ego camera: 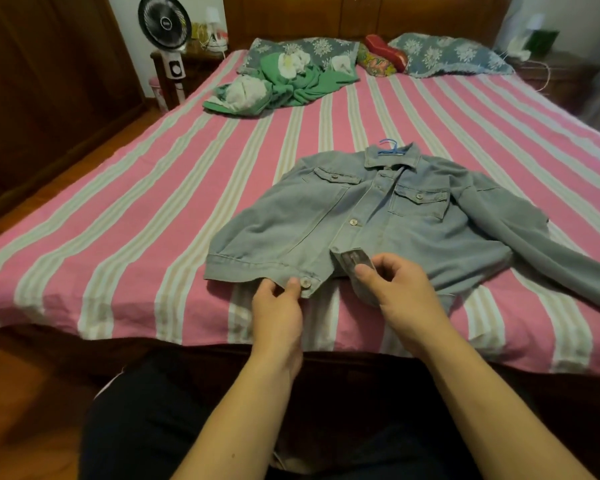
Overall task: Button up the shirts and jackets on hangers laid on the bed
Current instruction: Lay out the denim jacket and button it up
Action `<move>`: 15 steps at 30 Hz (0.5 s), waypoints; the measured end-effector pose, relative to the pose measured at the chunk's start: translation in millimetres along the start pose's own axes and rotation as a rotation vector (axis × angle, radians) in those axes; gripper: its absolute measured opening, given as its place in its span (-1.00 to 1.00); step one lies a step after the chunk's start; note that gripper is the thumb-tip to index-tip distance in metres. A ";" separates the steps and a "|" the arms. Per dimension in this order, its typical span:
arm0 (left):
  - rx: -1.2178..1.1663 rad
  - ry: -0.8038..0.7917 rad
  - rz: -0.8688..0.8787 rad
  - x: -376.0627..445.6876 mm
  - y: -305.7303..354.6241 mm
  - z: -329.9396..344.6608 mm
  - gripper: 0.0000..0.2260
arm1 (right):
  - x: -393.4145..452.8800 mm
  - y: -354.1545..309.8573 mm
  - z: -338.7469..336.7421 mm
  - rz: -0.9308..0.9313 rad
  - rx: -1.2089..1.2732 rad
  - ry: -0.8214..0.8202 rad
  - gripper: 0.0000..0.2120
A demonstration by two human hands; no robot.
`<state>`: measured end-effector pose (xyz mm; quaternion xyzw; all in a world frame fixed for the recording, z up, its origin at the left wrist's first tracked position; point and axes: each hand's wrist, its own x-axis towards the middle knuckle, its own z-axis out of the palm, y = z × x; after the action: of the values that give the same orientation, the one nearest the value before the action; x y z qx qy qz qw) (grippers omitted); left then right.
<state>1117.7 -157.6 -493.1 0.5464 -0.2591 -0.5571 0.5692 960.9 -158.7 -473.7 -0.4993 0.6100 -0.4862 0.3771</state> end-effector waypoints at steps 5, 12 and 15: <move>-0.142 -0.005 0.080 -8.4 -3.7 10.6 -0.89 | 0.3 -2.2 10.6 0.034 -0.032 -0.093 -0.81; -0.057 -0.009 0.098 -9.4 -11.5 4.0 -0.85 | -3.6 -3.2 19.0 0.110 0.021 -0.142 -0.83; 0.048 -0.056 0.193 -16.1 -11.0 1.7 -0.79 | -5.7 -5.5 20.1 0.175 0.095 -0.146 -0.82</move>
<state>1108.3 -141.0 -497.6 0.5165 -0.3400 -0.5083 0.5994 982.5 -157.6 -473.4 -0.4598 0.5985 -0.4421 0.4847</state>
